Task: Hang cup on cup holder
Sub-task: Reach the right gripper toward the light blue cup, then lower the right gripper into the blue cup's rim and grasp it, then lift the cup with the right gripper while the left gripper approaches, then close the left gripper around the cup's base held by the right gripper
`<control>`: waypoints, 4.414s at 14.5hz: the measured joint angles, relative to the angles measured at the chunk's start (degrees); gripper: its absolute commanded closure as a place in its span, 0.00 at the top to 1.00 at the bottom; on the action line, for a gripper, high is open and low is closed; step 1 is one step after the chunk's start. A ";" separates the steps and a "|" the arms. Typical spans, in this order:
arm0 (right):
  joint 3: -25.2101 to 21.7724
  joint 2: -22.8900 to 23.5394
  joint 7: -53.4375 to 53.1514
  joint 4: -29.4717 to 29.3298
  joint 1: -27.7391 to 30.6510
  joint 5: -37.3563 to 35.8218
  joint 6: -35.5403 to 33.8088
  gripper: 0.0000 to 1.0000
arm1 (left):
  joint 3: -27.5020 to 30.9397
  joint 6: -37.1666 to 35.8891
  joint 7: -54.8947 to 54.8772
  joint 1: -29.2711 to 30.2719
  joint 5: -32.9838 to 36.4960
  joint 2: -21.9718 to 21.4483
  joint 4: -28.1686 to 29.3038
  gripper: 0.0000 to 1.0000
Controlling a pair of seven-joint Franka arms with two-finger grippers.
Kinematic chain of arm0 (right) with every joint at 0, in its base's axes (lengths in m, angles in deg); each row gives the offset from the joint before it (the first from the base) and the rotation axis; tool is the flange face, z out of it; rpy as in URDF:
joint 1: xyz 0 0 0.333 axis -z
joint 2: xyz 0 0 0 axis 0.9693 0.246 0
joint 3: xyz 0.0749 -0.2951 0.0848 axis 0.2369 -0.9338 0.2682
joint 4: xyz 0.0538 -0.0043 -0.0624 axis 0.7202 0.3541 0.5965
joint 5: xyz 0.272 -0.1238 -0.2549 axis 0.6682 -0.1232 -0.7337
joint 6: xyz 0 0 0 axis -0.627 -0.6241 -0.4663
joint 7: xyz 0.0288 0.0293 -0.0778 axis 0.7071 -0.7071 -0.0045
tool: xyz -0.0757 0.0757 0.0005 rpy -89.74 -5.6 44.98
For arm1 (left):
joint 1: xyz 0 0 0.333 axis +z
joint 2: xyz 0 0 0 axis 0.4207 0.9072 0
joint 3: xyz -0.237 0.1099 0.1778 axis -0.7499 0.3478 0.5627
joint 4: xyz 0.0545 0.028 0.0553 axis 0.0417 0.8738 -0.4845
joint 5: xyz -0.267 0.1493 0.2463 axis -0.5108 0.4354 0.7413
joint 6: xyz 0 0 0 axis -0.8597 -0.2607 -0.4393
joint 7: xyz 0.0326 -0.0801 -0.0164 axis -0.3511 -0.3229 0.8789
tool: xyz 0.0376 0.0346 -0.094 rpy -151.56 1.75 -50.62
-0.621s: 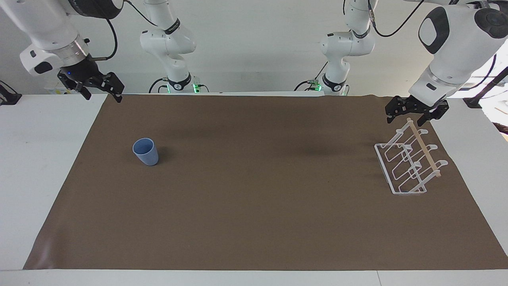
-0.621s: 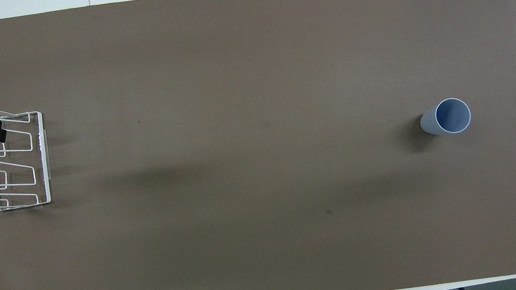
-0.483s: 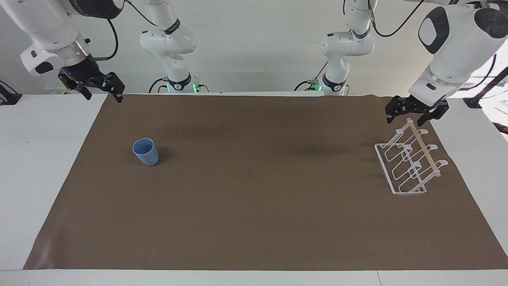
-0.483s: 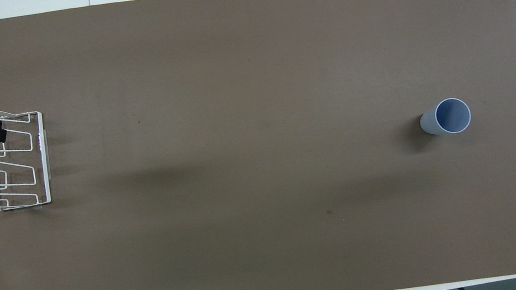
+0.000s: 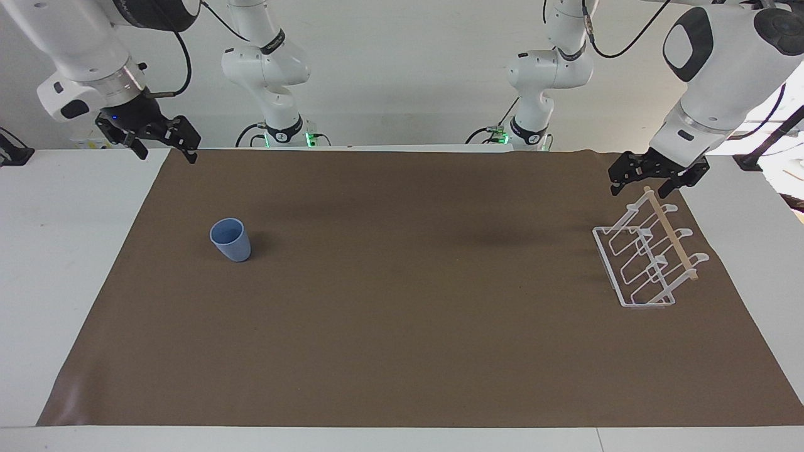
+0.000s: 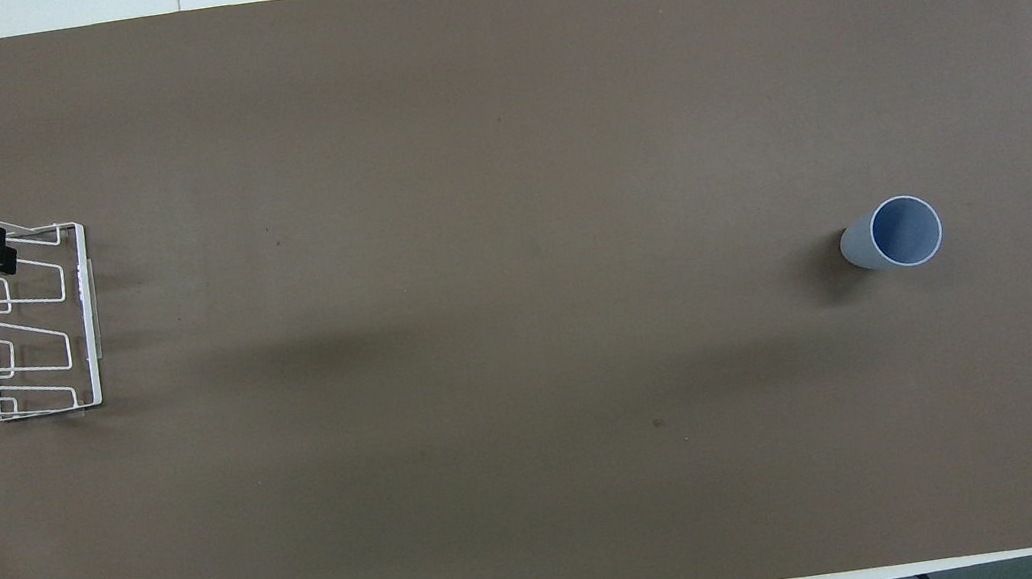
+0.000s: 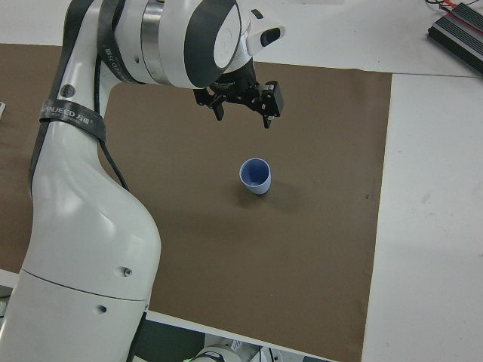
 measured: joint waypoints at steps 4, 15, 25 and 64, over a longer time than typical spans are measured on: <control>-0.18 -1.07 5.39 14.79 0.35 0.00 16.12 1.00 | 0.00 1.29 5.39 -0.08 0.00 0.03 1.41 1.00; -0.09 4.03 17.60 29.19 3.33 2.69 30.92 0.78 | 0.45 1.34 6.12 0.01 0.00 0.00 1.60 1.00; -0.25 6.30 24.14 32.29 4.34 4.18 34.33 0.00 | 0.52 0.33 6.27 0.48 0.00 -0.76 3.44 1.00; 3.75 6.57 -8.42 20.91 -36.39 66.13 45.81 0.01 | 0.06 17.00 93.10 -16.67 -35.48 -8.10 22.65 1.00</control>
